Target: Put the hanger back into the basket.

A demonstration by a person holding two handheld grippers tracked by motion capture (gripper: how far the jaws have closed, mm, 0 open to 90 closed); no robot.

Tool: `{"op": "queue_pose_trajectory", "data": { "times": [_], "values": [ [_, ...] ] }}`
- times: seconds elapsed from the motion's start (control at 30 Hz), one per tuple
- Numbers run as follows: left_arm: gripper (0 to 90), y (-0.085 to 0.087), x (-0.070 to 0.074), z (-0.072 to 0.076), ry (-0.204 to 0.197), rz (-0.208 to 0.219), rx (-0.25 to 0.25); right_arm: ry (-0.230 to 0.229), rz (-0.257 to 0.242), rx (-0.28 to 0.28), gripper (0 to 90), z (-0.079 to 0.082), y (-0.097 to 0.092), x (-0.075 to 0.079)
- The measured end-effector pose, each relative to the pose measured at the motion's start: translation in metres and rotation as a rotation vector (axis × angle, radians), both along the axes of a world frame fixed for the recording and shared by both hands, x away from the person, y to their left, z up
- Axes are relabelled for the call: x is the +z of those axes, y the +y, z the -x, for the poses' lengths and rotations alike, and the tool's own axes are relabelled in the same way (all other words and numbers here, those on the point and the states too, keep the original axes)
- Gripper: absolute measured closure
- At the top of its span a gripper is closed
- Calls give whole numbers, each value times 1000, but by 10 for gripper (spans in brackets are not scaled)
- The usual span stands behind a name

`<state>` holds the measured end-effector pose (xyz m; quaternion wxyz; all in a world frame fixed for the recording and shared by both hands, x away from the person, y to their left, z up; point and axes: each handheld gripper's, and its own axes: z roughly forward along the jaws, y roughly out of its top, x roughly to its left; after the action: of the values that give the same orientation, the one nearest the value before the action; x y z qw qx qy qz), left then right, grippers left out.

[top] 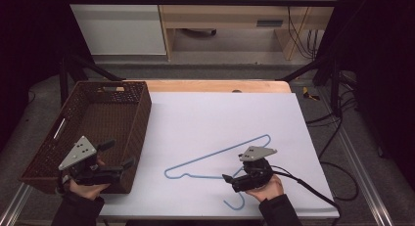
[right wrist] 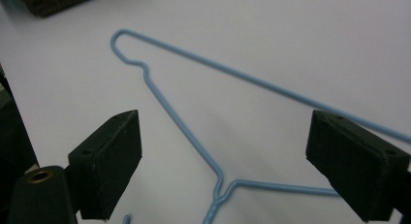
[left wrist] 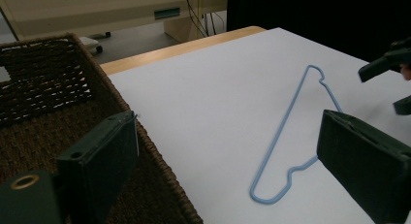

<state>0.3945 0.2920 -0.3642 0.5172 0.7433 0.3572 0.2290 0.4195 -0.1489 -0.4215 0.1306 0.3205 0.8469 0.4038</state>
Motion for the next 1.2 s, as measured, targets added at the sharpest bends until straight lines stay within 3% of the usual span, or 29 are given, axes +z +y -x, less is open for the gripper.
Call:
{"op": "queue_pose_trajectory", "data": {
  "times": [0.07,0.1,0.13,0.17,0.2,0.3,0.43,0.63,0.77,1.1,1.2],
  "values": [
    [73,-3,0,0,1,-3,-7,25,33,16,179,-2,9,-8],
    [75,-4,-1,1,1,-3,-10,43,49,43,242,-3,14,-14],
    [75,-5,-1,1,1,-5,-14,43,49,43,242,-3,14,-14],
    [75,-8,-2,1,4,-11,-20,67,69,69,311,-5,18,-19],
    [76,-8,-2,1,4,-11,-20,67,69,69,311,-5,18,-19],
    [78,-11,-3,1,9,-16,-28,101,107,102,424,-7,26,-27],
    [80,-16,-6,0,16,-26,-41,126,127,110,484,-10,29,-32],
    [85,-25,-10,0,31,-44,-64,144,195,124,600,-16,34,-41],
    [88,-28,-12,0,35,-51,-73,131,228,135,653,-17,35,-44],
    [96,-40,-16,1,49,-72,-103,132,251,167,813,-20,34,-43],
    [99,-42,-18,0,55,-80,-113,144,248,171,820,-21,34,-42]
  ]
}}
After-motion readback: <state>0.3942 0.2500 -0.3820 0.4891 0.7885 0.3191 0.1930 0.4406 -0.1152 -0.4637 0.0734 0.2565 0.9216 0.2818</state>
